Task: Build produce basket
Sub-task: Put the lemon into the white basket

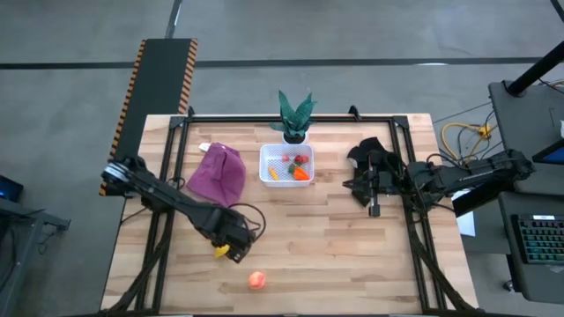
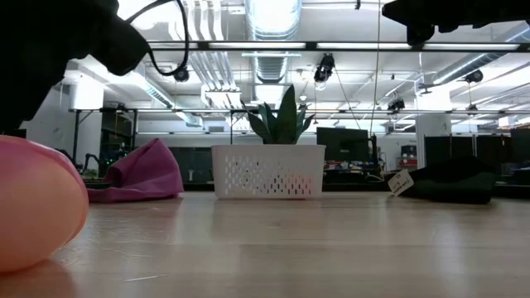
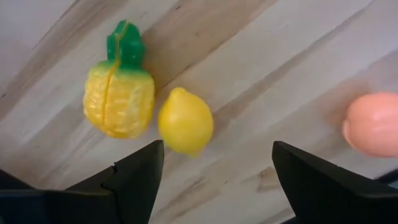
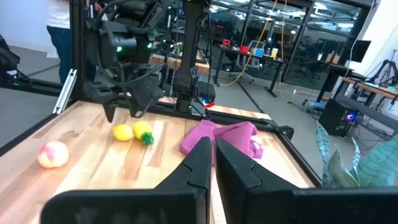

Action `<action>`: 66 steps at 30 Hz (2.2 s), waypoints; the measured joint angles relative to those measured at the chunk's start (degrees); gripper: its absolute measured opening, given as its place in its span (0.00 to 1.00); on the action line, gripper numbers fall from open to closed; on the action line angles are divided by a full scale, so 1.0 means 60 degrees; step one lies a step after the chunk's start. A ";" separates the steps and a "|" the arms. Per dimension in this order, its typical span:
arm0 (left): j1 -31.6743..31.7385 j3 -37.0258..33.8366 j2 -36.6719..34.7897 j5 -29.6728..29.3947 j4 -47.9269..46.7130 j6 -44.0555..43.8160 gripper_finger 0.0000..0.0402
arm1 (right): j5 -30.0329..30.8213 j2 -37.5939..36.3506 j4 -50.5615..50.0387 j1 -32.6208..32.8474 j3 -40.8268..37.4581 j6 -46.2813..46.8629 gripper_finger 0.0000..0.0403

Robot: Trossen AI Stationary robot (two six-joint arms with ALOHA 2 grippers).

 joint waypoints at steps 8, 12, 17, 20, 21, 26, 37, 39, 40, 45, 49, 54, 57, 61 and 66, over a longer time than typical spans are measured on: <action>-0.0244 0.0018 0.0240 -0.0204 -0.0022 -0.0556 0.70 | -0.0004 0.0000 -0.0281 0.0000 -0.0007 0.0242 0.03; -0.0293 -0.0004 0.0456 -0.0221 -0.0021 -0.0694 0.70 | -0.0004 0.0000 -0.0550 0.0000 -0.0007 0.0243 0.03; -0.0306 -0.0007 0.0650 -0.0288 -0.0024 -0.0740 0.70 | -0.0004 0.0000 -0.0782 0.0000 -0.0014 0.0311 0.03; -0.0315 -0.0008 0.0696 -0.0367 -0.0026 -0.0760 0.70 | -0.0004 0.0000 -0.0781 0.0000 -0.0015 0.0341 0.03; -0.0316 -0.0019 0.0712 -0.0371 -0.0017 -0.0757 0.70 | -0.0004 0.0000 -0.0783 0.0000 -0.0015 0.0371 0.03; -0.0436 -0.0072 0.0714 -0.0389 -0.0022 -0.1004 0.70 | -0.0004 0.0000 -0.0783 0.0000 -0.0015 0.0381 0.03; -0.0735 -0.0149 0.0714 -0.0612 -0.0014 -0.1526 0.70 | -0.0007 0.0000 -0.0780 0.0000 -0.0018 0.0377 0.03; -0.0747 -0.0159 0.0714 -0.0728 -0.0009 -0.1578 0.70 | -0.0007 0.0000 -0.0780 0.0000 -0.0018 0.0378 0.03; -0.0752 -0.0172 0.0740 -0.0876 -0.0009 -0.1656 0.70 | -0.0006 0.0000 -0.0779 0.0000 -0.0018 0.0378 0.03; -0.0773 -0.0214 0.0997 -0.0902 -0.0005 -0.1707 0.70 | -0.0007 0.0000 -0.0784 0.0000 -0.0022 0.0380 0.03; -0.0836 -0.0219 0.1367 -0.0844 0.0033 -0.1649 0.70 | -0.0007 -0.0001 -0.0819 0.0004 -0.0022 0.0381 0.03; -0.0884 -0.0219 0.1846 -0.0815 0.0343 -0.1446 0.70 | -0.0007 0.0000 -0.0838 0.0003 -0.0022 0.0381 0.03; -0.0890 -0.0219 0.2075 -0.0825 0.0558 -0.1245 0.70 | -0.0007 0.0000 -0.0845 0.0000 -0.0022 0.0381 0.03; -0.0932 -0.0200 0.2194 -0.0839 0.0600 -0.1230 0.70 | -0.0007 -0.0004 -0.0847 0.0003 -0.0022 0.0381 0.03; -0.0945 -0.0211 0.2141 -0.0851 0.0604 -0.1227 0.61 | -0.0007 -0.0002 -0.0856 0.0000 -0.0022 0.0381 0.03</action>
